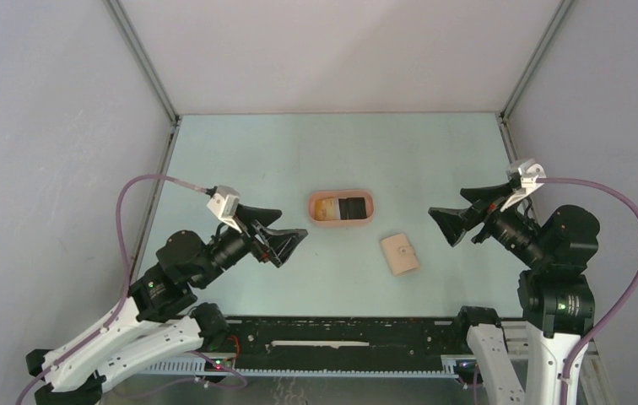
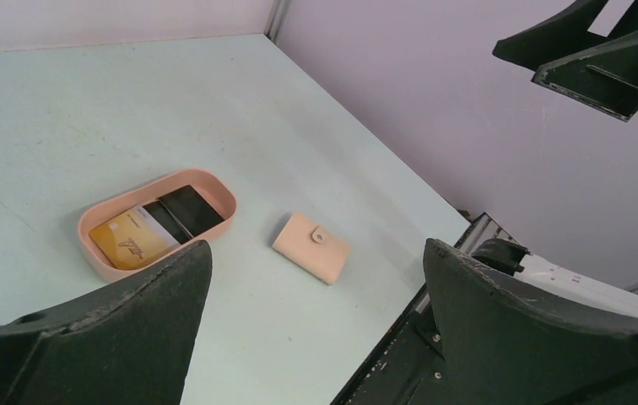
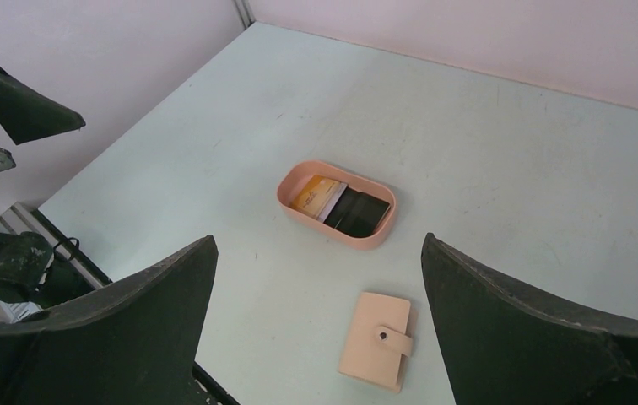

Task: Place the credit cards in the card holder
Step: Reset both arms

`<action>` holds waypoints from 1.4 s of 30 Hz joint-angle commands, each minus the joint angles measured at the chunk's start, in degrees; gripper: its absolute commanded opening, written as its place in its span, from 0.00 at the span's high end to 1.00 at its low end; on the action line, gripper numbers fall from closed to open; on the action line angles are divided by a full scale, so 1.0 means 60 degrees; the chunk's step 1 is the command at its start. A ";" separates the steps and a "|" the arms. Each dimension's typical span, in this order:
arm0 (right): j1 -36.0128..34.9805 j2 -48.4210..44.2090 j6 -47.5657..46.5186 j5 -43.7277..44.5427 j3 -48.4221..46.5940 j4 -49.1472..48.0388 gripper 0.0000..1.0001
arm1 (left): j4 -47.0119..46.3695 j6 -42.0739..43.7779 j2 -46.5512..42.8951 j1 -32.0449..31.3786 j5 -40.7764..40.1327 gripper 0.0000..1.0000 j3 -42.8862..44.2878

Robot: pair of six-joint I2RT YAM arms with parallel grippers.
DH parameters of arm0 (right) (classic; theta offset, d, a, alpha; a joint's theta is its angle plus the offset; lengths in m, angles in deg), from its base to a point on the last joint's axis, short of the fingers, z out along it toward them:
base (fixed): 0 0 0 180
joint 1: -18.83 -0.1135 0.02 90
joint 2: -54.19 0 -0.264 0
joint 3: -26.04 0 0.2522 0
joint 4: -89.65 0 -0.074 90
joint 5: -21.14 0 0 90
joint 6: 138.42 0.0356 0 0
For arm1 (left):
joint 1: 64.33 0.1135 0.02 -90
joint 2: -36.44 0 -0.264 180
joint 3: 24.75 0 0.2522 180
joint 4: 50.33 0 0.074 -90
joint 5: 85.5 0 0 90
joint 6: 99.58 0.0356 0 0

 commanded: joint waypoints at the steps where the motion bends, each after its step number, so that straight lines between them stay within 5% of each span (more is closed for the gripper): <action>1: 0.0138 0.0131 0.0352 0.0006 -0.0366 -0.0074 0.00 | 0.0250 0.0230 -0.0199 0.0047 -0.0372 0.00 -0.0224; 42: 0.0732 0.0298 0.0399 -0.0251 -0.0486 -0.0016 0.00 | 0.0842 0.0554 -0.0816 0.0037 -0.0916 0.00 -0.0345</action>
